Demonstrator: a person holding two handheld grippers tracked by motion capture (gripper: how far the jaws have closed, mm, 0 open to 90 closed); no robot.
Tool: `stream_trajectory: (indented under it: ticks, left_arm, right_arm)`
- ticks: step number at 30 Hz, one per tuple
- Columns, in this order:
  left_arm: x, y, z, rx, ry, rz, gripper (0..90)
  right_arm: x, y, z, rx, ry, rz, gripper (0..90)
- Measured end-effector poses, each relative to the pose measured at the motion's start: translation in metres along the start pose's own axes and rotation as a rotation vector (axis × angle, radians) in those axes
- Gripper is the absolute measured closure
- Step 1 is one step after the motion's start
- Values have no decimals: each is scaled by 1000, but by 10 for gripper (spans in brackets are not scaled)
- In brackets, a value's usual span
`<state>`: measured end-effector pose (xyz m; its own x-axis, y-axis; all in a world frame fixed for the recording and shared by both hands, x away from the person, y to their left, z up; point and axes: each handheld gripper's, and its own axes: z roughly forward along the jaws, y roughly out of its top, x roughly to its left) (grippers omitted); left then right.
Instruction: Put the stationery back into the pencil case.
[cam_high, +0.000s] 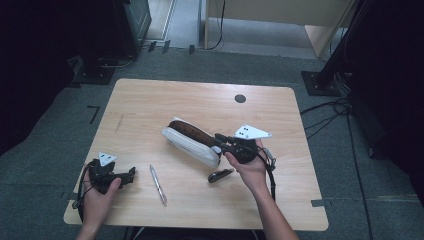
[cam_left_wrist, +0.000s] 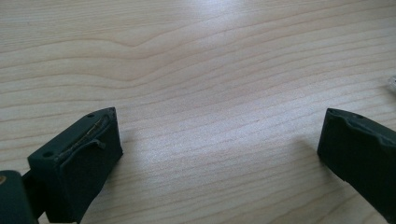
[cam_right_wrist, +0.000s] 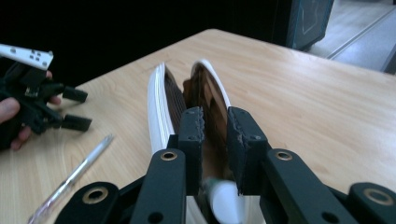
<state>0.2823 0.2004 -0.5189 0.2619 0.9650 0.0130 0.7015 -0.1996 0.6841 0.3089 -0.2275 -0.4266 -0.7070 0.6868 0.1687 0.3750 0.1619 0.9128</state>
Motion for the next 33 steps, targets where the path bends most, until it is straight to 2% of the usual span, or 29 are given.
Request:
stream_trajectory:
  ticks: [8,14,18,23,27,33]
  left_arm:
    - [0,0,0,0,0,0,0]
    - [0,0,0,1,0,0,0]
    - [0,0,0,1,0,1,0]
    - [0,0,0,1,0,1,0]
    - [0,0,0,1,0,1,0]
    - [0,0,0,1,-1,0,0]
  right_arm:
    - [-10,-26,-28,19,9,11,736]
    - [-19,-43,-35,56,29,34,708]
    - [-24,-59,-35,96,59,47,649]
    - [-26,-72,-30,138,101,32,578]
    - [-28,-79,-26,155,147,29,537]
    - [-28,-84,-21,190,176,1,486]
